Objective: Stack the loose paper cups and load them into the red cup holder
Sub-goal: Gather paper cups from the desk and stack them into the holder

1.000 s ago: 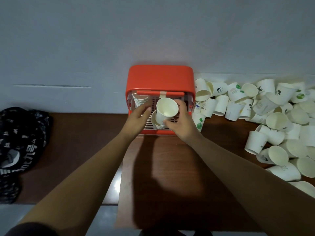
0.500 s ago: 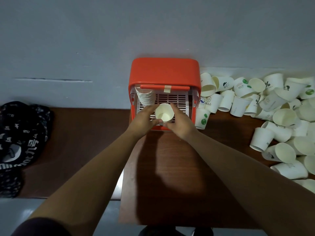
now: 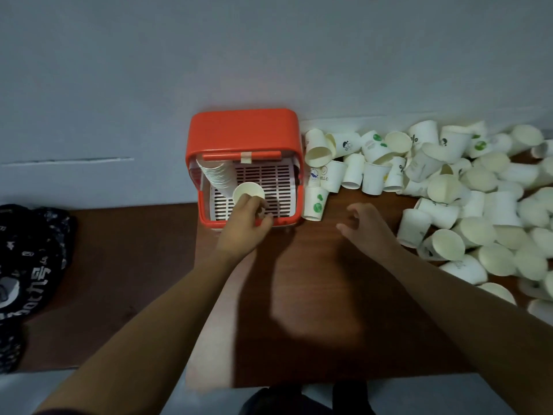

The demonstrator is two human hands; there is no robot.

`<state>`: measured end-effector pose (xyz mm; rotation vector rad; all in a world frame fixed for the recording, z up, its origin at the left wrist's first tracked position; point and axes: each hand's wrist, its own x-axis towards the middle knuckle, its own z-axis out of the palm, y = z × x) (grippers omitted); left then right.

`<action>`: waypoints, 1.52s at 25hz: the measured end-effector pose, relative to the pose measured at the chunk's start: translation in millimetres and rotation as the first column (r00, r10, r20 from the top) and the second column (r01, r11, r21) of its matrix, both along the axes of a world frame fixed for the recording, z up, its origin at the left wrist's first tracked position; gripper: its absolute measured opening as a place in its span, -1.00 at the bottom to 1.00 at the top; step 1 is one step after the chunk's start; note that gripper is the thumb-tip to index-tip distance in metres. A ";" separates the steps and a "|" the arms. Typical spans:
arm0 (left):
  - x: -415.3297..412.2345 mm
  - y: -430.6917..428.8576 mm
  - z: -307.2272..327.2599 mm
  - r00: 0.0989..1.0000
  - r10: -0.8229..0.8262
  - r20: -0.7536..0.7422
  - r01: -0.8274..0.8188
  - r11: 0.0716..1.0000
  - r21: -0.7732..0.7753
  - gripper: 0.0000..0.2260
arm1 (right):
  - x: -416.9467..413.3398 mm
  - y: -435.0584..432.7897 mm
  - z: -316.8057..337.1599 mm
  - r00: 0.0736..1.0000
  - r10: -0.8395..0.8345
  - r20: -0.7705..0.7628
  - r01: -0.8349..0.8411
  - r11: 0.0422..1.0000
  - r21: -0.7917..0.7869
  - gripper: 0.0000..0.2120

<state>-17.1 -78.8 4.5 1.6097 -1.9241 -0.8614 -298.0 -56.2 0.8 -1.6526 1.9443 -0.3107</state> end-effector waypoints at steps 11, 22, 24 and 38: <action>-188.3 -22.8 -20.7 0.954 -0.001 0.301 -0.072 0.970 0.232 -0.51 | -187.1 9.8 -32.8 0.968 -0.045 -0.245 0.038 0.999 -0.033 -0.58; -192.0 -30.8 -72.6 0.936 0.095 0.340 -0.212 0.921 0.328 -0.25 | -185.1 -8.4 -65.7 0.935 0.241 -0.260 -0.228 0.970 0.079 -0.76; -191.2 -28.7 -77.6 0.937 0.116 0.329 -0.249 0.883 0.398 -0.24 | -181.7 -13.0 -63.9 0.937 0.288 -0.196 -0.274 0.957 0.099 -0.78; -162.4 -37.8 -95.9 0.815 -0.142 0.562 0.093 0.989 0.115 -0.18 | -139.2 -12.1 -71.0 0.966 0.252 -0.055 -0.256 0.964 -0.077 -0.83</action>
